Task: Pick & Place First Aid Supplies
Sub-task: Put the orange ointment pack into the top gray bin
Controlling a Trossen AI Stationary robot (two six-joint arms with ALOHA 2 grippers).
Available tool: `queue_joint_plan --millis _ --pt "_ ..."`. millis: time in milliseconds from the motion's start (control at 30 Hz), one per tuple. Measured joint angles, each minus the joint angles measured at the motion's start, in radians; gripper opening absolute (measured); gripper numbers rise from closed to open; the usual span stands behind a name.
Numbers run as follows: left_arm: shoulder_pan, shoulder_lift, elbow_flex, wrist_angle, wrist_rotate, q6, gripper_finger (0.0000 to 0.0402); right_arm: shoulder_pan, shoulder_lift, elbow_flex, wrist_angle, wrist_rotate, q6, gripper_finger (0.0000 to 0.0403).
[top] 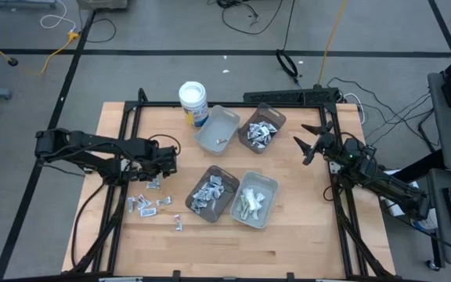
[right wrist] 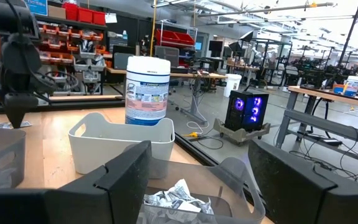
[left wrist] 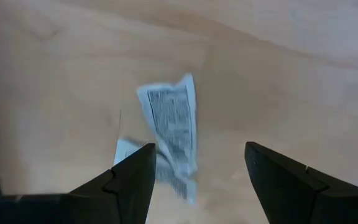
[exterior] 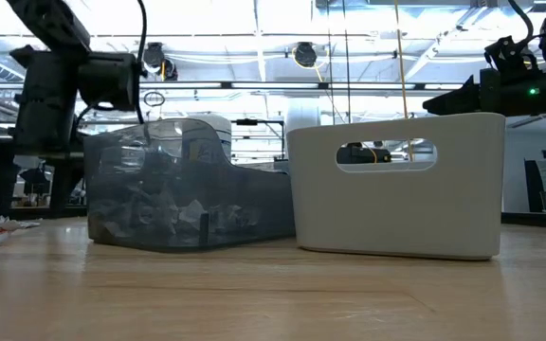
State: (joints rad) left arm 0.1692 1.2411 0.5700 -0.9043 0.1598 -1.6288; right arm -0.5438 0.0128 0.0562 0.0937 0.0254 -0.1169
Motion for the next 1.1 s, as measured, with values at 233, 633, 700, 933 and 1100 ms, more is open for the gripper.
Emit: queue_joint_plan --millis 233,633,700,933,1100 --pt "0.000 0.039 -0.031 0.047 -0.011 -0.015 0.0253 0.000 0.000 0.000 0.000 0.000 0.000 0.0263" --pt "0.000 0.041 -0.032 0.094 -0.013 0.037 0.0052 0.000 0.000 0.000 0.000 0.000 0.000 0.0263" --pt "0.000 0.041 -0.031 0.096 -0.012 0.056 0.0017 0.000 0.000 0.000 0.000 0.000 0.000 0.0263" --pt "0.000 0.042 0.046 0.083 -0.002 0.166 0.0004 0.000 0.000 0.000 0.000 0.000 0.000 0.0263" --pt "-0.001 0.042 0.149 0.016 -0.001 0.249 0.0003 0.000 0.000 0.000 0.000 0.000 0.000 0.0263"
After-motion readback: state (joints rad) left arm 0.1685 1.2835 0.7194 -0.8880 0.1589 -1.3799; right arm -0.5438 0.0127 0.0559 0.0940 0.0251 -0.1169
